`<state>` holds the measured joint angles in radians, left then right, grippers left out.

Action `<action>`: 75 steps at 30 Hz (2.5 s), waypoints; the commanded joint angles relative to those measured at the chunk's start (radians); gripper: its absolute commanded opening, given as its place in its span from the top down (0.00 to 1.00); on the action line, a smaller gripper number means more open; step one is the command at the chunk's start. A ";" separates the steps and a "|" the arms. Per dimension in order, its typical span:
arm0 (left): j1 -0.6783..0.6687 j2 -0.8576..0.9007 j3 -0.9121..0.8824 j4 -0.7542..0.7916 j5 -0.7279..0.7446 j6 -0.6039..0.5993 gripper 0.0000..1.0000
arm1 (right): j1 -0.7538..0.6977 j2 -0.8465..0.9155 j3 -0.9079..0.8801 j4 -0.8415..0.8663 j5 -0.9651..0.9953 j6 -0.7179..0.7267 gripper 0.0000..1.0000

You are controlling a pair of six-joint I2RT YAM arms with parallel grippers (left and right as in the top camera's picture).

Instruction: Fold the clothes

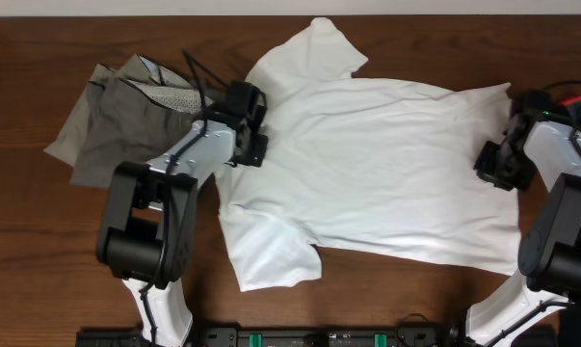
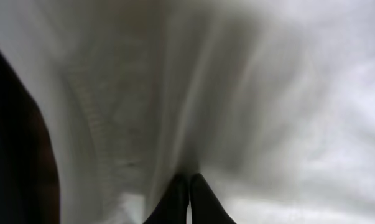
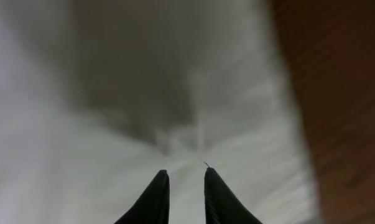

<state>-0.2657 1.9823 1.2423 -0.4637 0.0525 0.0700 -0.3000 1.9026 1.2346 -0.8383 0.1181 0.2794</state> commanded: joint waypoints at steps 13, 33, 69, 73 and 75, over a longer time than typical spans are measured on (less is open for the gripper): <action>0.034 -0.164 0.013 -0.071 -0.037 -0.022 0.40 | -0.101 -0.002 0.001 0.094 -0.158 -0.041 0.74; 0.034 -0.687 0.013 -0.441 0.120 -0.113 0.34 | -0.171 0.026 -0.048 0.225 -0.188 0.024 0.98; 0.034 -0.721 0.005 -0.748 0.145 -0.180 0.31 | -0.394 -0.249 0.026 0.252 -0.635 0.001 0.54; 0.032 -0.721 -0.067 -0.816 0.200 -0.289 0.31 | -0.391 -0.352 0.026 0.137 -0.635 -0.026 0.49; 0.026 -0.721 -0.141 -0.813 0.256 -0.317 0.31 | -0.391 -0.391 0.026 0.084 -0.635 -0.026 0.43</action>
<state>-0.2337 1.2613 1.1778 -1.2675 0.2291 -0.1646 -0.6937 1.5444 1.2575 -0.7185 -0.4877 0.2749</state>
